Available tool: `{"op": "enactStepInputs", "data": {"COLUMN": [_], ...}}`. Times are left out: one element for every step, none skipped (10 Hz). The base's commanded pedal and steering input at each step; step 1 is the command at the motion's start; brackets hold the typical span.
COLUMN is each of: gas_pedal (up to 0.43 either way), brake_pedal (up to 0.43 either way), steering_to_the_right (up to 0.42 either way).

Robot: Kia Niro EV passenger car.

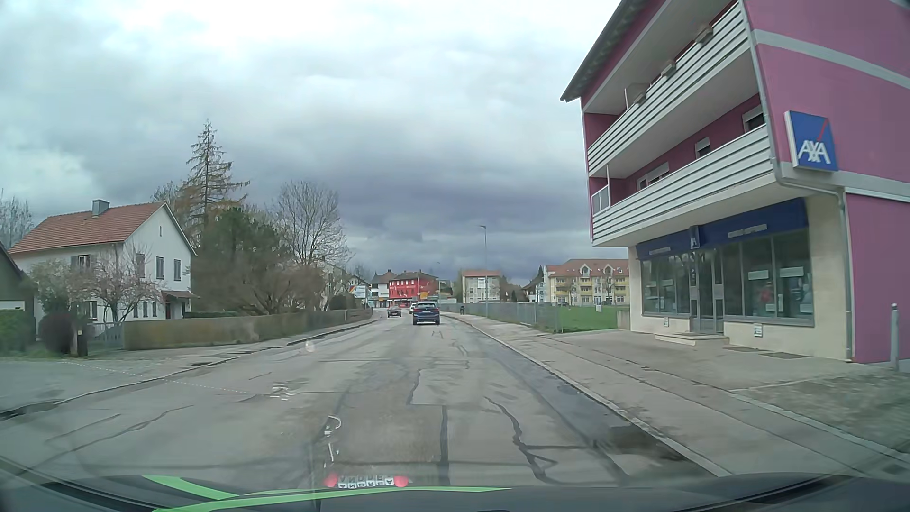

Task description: Follow the waypoints while adhering to traffic rules and regulations

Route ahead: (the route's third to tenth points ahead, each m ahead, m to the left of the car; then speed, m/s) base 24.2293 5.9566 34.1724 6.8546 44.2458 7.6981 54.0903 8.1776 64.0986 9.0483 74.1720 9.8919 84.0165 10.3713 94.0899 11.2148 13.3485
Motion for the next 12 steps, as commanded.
{"op": "enactStepInputs", "data": {"gas_pedal": [0.11, 0.11, 0.11, 0.11, 0.11, 0.11, 0.11, 0.11, 0.11, 0.11, 0.11, 0.11], "brake_pedal": [0.0, 0.0, 0.0, 0.0, 0.0, 0.0, 0.0, 0.0, 0.0, 0.0, 0.0, 0.0], "steering_to_the_right": [-0.004, -0.005, -0.005, -0.005, -0.005, -0.007, -0.008, -0.008, -0.008, -0.008, -0.008, -0.008]}}
